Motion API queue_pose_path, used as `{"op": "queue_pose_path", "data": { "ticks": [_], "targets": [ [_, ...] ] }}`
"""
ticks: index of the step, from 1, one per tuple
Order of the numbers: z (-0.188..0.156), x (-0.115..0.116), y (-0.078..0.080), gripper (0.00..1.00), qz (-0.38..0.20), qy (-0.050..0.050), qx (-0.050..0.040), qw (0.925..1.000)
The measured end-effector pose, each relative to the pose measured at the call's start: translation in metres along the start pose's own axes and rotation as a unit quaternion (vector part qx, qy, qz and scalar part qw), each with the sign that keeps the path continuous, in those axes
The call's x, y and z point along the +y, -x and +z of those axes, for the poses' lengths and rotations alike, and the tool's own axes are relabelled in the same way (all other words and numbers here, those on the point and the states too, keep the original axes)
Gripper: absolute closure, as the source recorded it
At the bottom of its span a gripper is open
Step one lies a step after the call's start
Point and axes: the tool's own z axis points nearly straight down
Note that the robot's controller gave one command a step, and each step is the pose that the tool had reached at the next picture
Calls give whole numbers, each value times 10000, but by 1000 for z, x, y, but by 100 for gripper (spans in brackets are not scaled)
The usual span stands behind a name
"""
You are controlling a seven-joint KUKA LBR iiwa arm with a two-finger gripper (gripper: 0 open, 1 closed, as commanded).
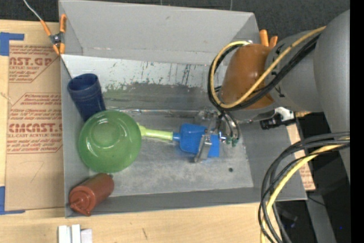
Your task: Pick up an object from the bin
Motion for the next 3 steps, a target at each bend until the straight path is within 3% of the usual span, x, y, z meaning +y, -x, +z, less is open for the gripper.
{"op": "queue_pose_path", "data": {
  "ticks": [1, 2, 3],
  "targets": [
    [1, 14, 7, 0, -192, -8, 0, 9998],
    [0, 11, -2, 0, -117, 3, 1, 9999],
    [3, 33, -12, 100, -898, -4, -1, 9960]
  ]
}}
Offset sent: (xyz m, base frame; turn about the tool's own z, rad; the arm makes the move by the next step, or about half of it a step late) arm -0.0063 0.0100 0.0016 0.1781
